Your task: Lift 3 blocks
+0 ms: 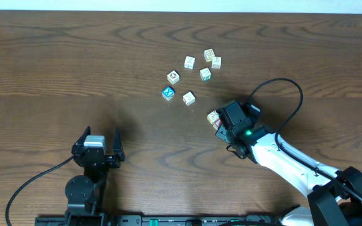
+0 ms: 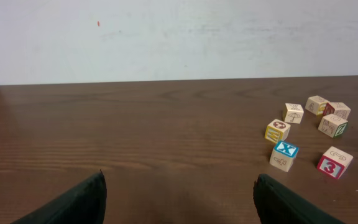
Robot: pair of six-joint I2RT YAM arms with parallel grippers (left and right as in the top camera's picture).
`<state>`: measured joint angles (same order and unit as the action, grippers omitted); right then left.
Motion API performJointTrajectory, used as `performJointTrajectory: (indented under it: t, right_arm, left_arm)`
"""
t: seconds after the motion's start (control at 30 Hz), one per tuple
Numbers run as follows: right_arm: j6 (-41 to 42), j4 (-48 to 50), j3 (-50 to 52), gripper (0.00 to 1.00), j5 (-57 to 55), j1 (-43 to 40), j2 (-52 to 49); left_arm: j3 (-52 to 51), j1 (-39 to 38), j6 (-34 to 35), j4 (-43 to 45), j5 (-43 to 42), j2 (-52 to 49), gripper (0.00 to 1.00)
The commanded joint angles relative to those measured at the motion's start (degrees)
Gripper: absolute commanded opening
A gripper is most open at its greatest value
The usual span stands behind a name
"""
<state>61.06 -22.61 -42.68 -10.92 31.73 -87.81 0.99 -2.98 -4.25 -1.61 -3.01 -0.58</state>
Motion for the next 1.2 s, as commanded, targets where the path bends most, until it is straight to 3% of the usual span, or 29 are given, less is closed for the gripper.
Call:
performJointTrajectory:
  t: [0.0,0.17,1.17]
  right_arm:
    - [-0.5,-0.1,0.1,0.48,0.3,0.2,-0.6]
    - [-0.5,-0.3,0.1,0.55,1.1,0.1,-0.6]
    - [-5.3,-5.5,-0.9,0.57,0.4,0.1,2.1]
  left_arm:
    - [-0.8,0.3,0.7,-2.4,0.5,0.3,0.76]
    - [-0.8,0.3,0.7,-2.4,0.5,0.3,0.76]
    - [-0.8,0.3,0.7,-2.4,0.5,0.3,0.76]
